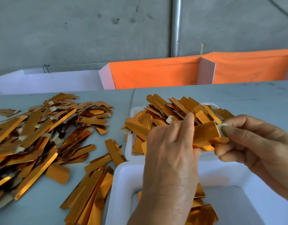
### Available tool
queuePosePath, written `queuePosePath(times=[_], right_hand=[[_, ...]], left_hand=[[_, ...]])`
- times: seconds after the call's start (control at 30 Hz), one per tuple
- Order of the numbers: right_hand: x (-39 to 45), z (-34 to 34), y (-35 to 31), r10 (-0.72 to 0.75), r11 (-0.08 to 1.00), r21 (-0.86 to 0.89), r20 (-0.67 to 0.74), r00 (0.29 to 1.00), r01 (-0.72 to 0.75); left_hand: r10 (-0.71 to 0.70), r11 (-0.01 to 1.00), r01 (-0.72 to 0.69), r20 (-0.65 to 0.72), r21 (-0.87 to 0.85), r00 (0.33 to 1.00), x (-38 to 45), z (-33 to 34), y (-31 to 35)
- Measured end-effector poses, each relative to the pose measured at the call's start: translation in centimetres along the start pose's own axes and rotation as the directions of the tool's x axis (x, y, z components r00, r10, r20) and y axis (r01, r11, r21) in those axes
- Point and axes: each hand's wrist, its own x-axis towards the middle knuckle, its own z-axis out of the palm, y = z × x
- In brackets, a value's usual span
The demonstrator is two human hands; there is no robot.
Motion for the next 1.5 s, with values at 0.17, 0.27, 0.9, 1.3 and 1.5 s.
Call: queuePosePath(times=[0.17, 0.27, 0.9, 1.3, 1.5], right_hand=[[-0.2, 0.5, -0.4, 0.004, 0.999, 0.033, 0.015, 1.0, -0.004], [-0.3, 1.0, -0.3, -0.011, 0.999, 0.034, 0.017, 1.0, 0.011], [-0.2, 0.9, -0.4, -0.131, 0.982, -0.135, -0.006, 0.991, 0.129], [0.2, -0.3, 0.4, 0.081, 0.99, 0.109, 0.091, 0.992, -0.091], [0.3, -0.5, 0.2, -0.014, 1.0, 0.024, 0.149, 0.989, 0.01]], left_hand=[[-0.065, 0.977, 0.096, 0.161, -0.192, 0.985, 0.4, -0.8, 0.2], [-0.197, 0.897, 0.265, 0.217, -0.354, 0.956, 0.2, -0.7, -0.2], [-0.071, 0.801, 0.224, 0.284, -0.555, 0.956, 0.0, -0.2, -1.1], [-0.154, 0.705, 0.344, 0.34, -0.62, 0.928, -0.1, 0.0, -1.3], [-0.15, 0.713, 0.314, 0.301, -0.627, 0.942, -0.1, -0.1, -1.5]])
